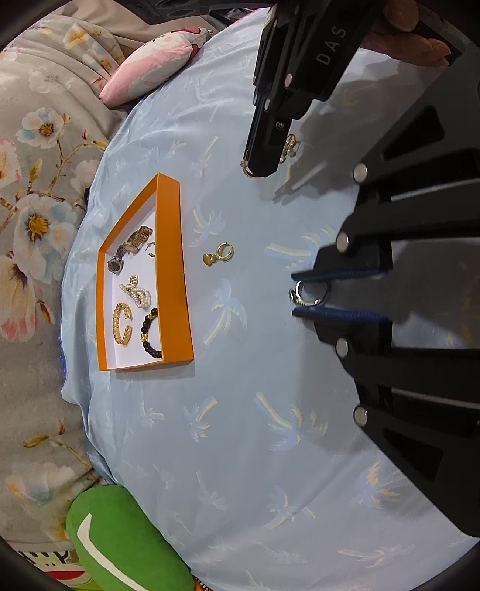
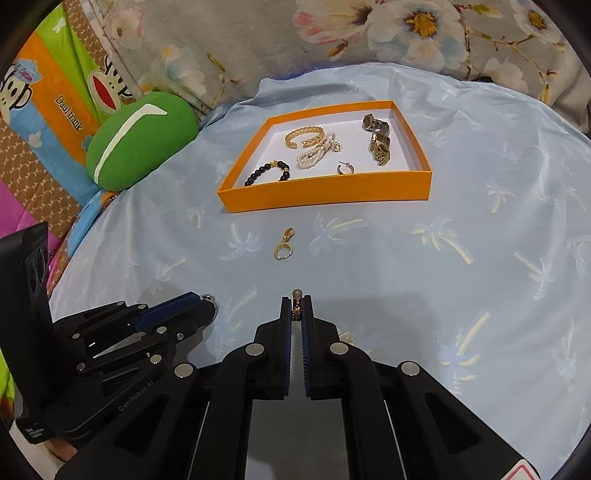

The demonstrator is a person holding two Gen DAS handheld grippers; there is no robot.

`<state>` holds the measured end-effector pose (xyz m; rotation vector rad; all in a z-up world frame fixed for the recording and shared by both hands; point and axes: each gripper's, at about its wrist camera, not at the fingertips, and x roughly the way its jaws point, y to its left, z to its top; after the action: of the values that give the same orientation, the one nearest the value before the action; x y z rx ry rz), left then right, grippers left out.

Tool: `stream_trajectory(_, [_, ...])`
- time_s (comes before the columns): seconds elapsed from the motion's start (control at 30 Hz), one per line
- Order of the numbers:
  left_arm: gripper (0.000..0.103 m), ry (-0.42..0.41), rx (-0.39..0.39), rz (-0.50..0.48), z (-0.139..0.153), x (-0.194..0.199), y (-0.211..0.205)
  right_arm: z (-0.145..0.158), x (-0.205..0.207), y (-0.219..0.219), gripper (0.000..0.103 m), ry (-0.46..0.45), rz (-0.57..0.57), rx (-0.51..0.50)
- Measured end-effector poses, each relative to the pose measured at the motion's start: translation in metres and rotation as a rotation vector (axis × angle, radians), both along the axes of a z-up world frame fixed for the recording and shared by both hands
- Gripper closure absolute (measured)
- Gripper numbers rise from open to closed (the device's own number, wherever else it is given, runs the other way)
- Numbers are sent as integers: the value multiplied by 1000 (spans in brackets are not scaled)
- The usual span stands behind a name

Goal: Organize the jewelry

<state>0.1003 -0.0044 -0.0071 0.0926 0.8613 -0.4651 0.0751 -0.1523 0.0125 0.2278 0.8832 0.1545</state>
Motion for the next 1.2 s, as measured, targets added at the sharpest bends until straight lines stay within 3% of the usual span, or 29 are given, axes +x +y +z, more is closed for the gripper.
stream_trajectory(0.27, [97,11,-19,2,0,-1,2,4,-2,-6,98,-14,-9,20])
stream_trajectory(0.5, [69,-26,39,11,1,-9,-14,4,-5,-11,98,-18,-11,32])
stream_trajectory(0.83, [66,-50,131,55,-2,-11,-23,5,-8,-22,98,-26,-16,54])
stream_trajectory(1.2, [68,-37,146,133,0,-15,-4,5,-9,-24,98,-30,-7,67])
